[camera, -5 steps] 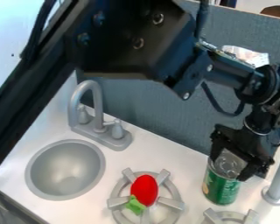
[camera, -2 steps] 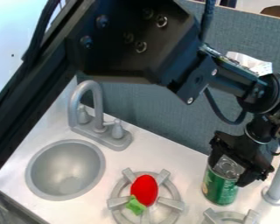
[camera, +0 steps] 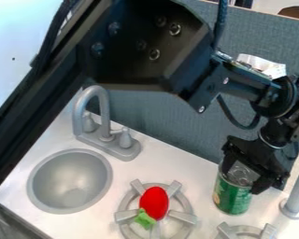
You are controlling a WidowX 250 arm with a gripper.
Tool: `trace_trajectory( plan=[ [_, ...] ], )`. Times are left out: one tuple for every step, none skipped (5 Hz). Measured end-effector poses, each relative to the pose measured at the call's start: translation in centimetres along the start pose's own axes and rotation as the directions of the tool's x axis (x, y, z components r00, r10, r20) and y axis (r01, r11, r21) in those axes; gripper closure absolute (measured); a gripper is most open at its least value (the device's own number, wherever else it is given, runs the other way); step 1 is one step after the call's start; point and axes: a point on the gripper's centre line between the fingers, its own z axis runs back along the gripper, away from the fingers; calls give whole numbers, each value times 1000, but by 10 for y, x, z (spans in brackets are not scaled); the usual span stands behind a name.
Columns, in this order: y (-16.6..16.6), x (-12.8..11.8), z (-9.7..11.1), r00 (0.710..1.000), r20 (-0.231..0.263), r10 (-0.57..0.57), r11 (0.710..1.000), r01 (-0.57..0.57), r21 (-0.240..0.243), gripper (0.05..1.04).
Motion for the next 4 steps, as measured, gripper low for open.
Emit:
trace_trajectory(
  plan=[
    [22, 13, -11, 998, 25, 55, 997, -56, 45, 83],
    [50, 16, -26, 994, -11, 111, 990, -110, 93, 83],
    [73, 14, -33, 984, -41, 174, 975, -166, 148, 83],
    [88, 13, -37, 974, -71, 216, 965, -202, 170, 83]
  ],
)
